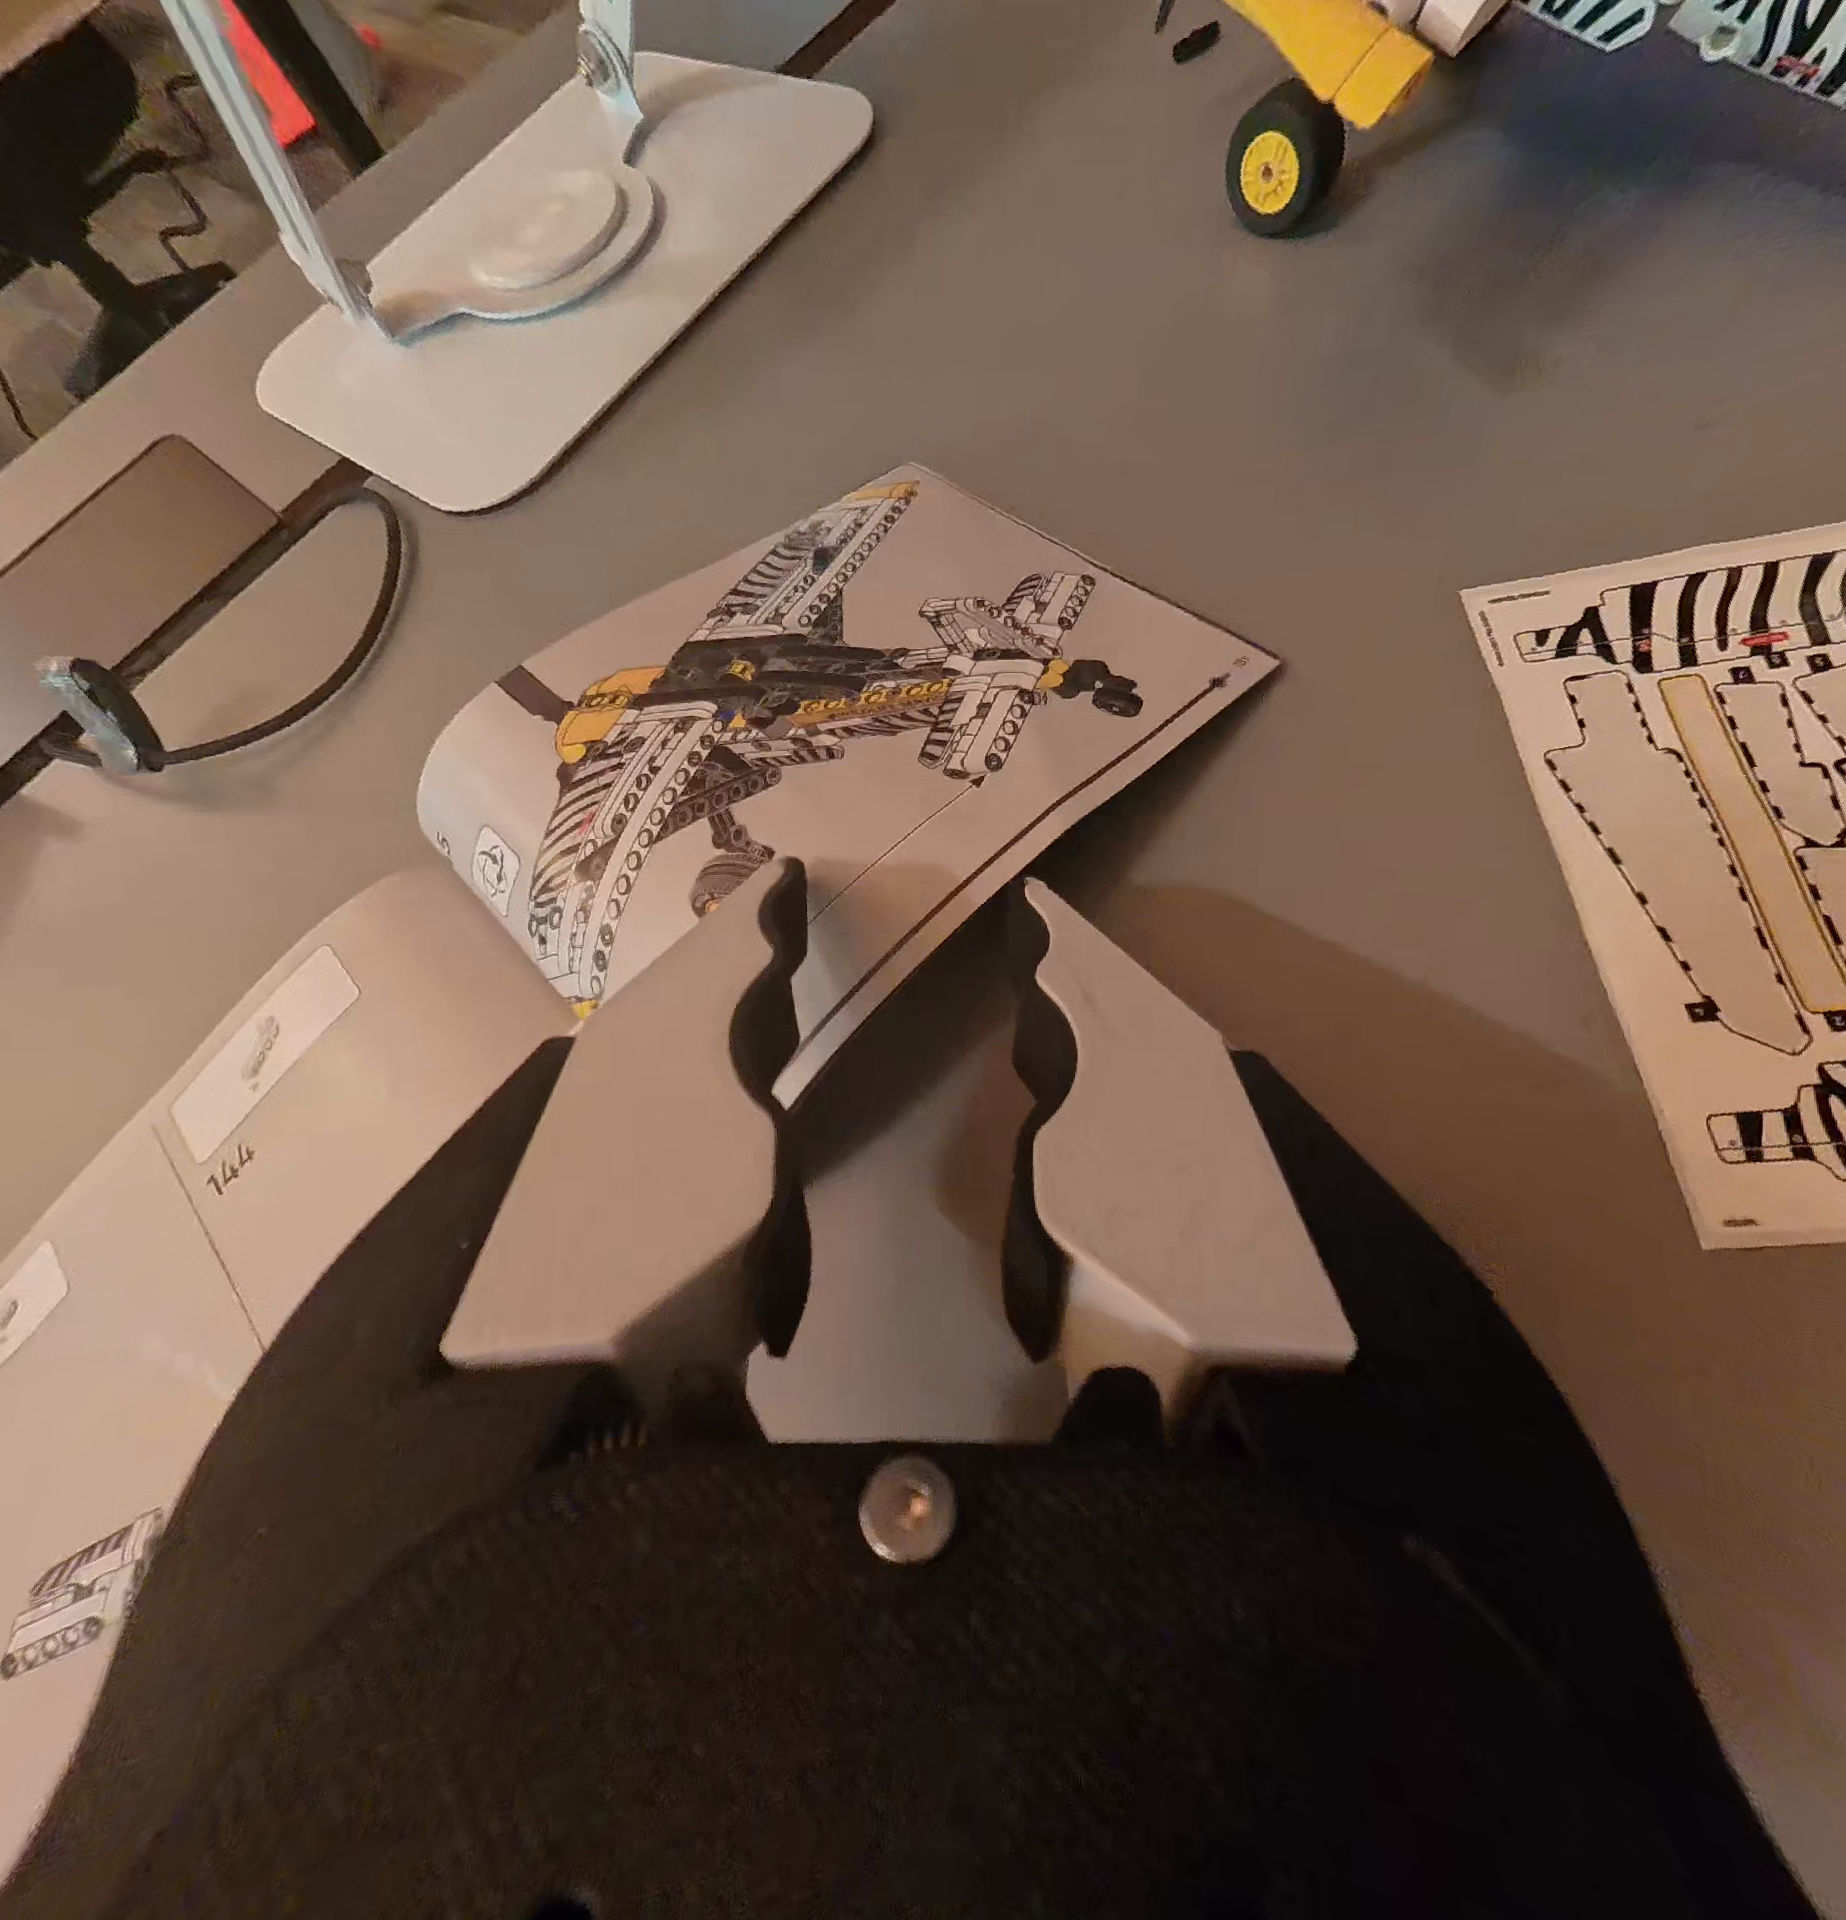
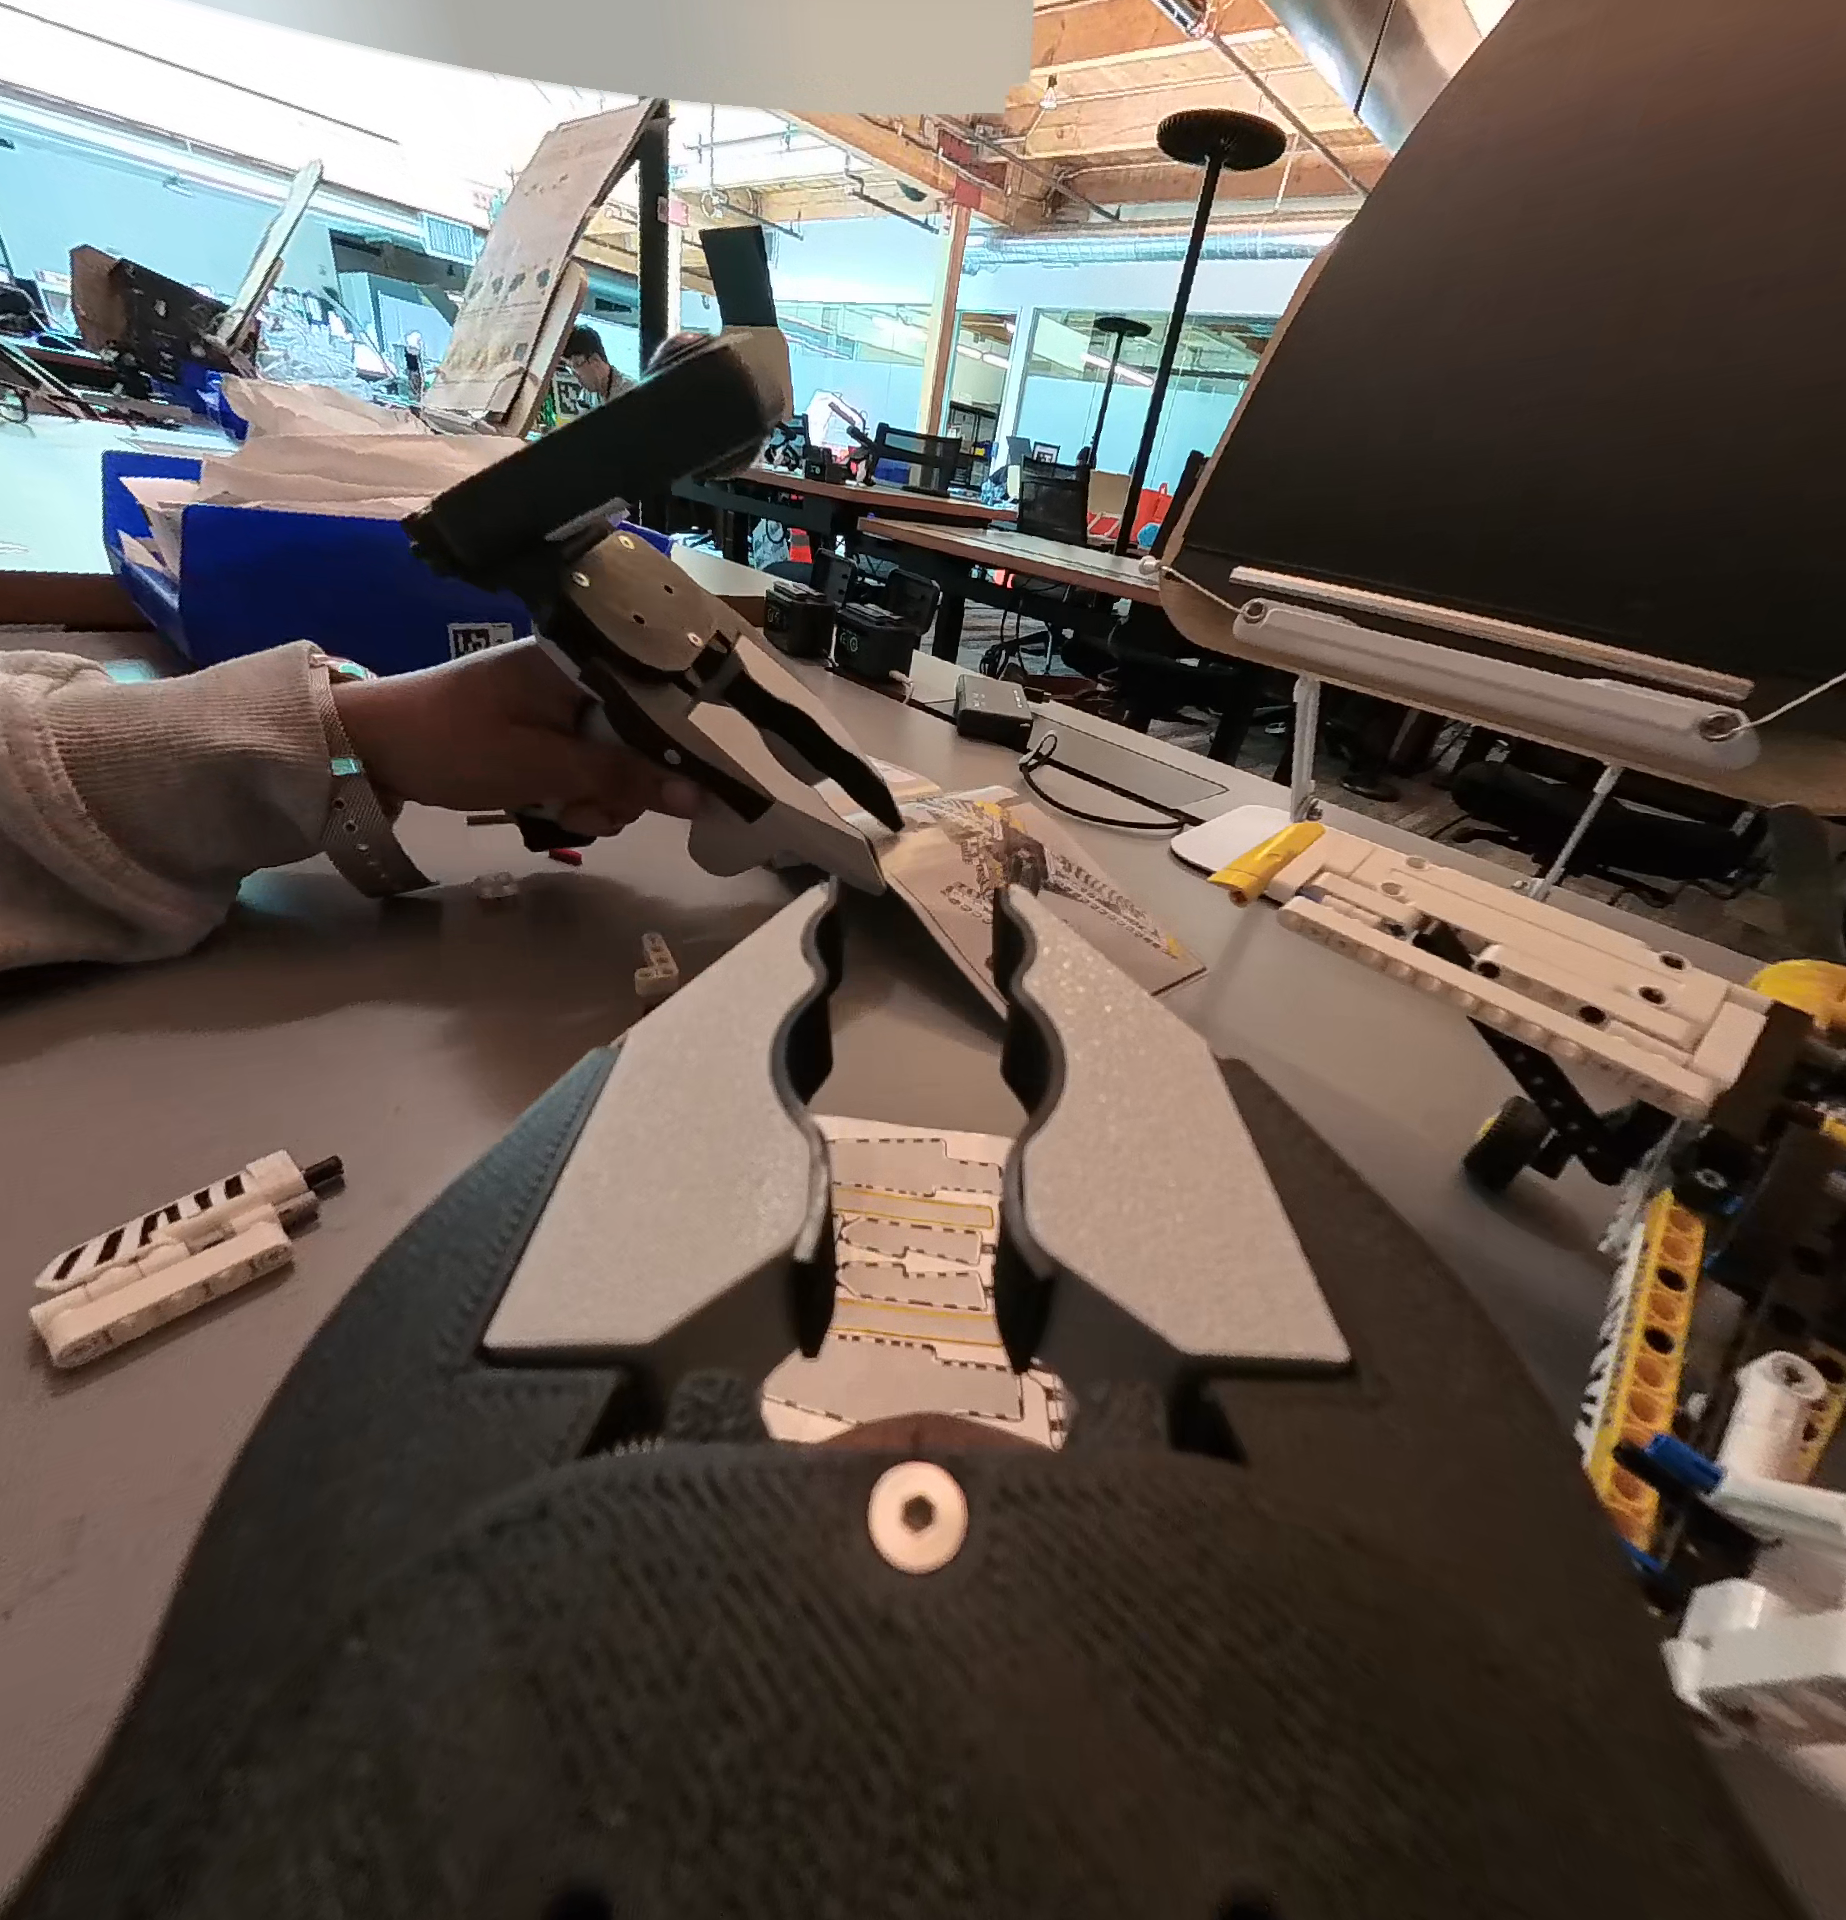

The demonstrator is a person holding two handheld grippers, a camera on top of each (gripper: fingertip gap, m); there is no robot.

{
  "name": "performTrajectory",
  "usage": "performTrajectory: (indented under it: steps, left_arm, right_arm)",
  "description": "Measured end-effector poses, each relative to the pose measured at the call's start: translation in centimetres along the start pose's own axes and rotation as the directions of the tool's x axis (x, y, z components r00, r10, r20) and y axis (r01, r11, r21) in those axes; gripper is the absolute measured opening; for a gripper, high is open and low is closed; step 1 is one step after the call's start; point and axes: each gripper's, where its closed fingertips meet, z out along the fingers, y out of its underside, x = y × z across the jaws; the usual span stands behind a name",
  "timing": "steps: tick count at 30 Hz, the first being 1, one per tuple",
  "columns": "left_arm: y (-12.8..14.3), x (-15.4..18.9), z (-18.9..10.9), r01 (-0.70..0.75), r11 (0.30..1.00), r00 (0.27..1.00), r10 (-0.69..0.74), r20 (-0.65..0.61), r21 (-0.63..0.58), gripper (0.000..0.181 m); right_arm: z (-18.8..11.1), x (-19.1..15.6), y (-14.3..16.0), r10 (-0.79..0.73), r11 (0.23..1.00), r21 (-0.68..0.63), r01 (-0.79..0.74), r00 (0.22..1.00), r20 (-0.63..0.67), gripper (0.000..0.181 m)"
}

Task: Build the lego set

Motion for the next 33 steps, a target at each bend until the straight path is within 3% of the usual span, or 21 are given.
performTrajectory:
  steps: [6,9,15,33]
  left_arm:
    - [-2.6,-1.6,-3.0,0.134,0.971,0.99,-0.121,-0.074,0.199,0.044]
    - [-2.5,-3.8,-4.4,0.184,0.949,0.983,-0.176,-0.054,0.256,0.044]
    - [-0.7,-7.1,-5.4,0.25,0.933,0.965,-0.262,0.013,0.258,0.043]
    - [-0.6,-8.1,-5.8,0.261,0.924,0.956,-0.287,0.055,0.281,0.034]
  right_arm:
    - [-0.1,0.0,-0.1,0.003,1.0,0.005,-0.003,1.0,-0.001,0.027]
    - [-0.1,0.0,-0.1,0.005,1.0,0.008,-0.005,1.0,-0.001,0.027]
    - [-0.1,0.0,-0.2,0.008,1.0,0.008,-0.008,1.0,0.001,0.027]
    - [-0.1,-0.3,-0.2,0.0,1.0,0.012,0.0,1.0,0.01,0.027]
